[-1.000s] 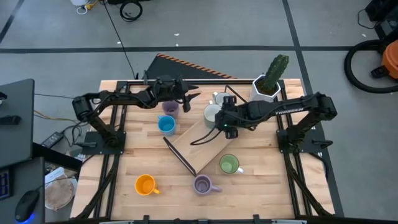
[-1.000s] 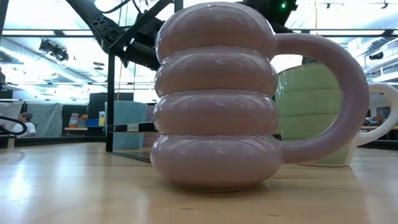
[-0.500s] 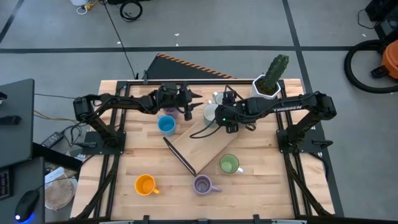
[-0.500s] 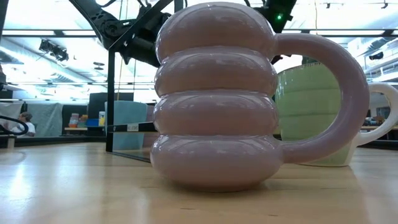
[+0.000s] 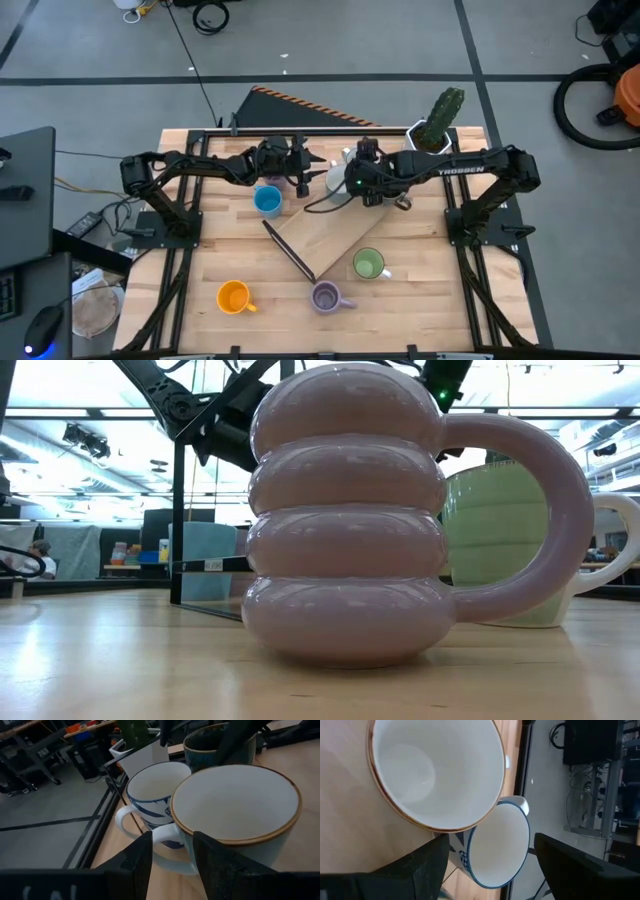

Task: Place coffee mugs
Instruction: Put the light green mug on the shelf

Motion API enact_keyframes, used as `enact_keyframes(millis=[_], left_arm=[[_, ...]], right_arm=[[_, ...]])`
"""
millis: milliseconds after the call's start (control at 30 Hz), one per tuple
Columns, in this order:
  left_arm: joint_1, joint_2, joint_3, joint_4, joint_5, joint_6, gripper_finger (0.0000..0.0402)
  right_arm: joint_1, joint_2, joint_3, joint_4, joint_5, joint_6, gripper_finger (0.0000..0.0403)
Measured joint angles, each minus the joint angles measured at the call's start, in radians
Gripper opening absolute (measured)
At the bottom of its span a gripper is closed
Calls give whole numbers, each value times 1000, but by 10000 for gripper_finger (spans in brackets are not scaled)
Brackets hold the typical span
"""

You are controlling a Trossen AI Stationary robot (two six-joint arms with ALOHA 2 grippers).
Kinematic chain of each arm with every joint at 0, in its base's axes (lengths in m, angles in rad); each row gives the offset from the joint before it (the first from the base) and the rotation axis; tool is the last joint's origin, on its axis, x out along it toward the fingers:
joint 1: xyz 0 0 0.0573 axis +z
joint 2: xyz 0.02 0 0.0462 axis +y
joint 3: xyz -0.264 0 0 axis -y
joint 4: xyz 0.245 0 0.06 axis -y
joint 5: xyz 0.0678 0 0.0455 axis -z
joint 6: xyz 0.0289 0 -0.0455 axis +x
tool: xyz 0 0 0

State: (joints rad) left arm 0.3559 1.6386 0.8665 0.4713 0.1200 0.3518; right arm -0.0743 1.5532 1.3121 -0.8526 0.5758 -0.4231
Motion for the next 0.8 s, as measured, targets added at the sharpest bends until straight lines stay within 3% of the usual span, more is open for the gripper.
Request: enact_keyframes(millis=[467,800], left_arm=[[-14,-1,0,-5,-21,1,149],[-11,-53,0,-86,-73,17,149]], right_arm=[[-52,-3,0,28,28,-6,297],[30,-14,9,0,57,29,297]])
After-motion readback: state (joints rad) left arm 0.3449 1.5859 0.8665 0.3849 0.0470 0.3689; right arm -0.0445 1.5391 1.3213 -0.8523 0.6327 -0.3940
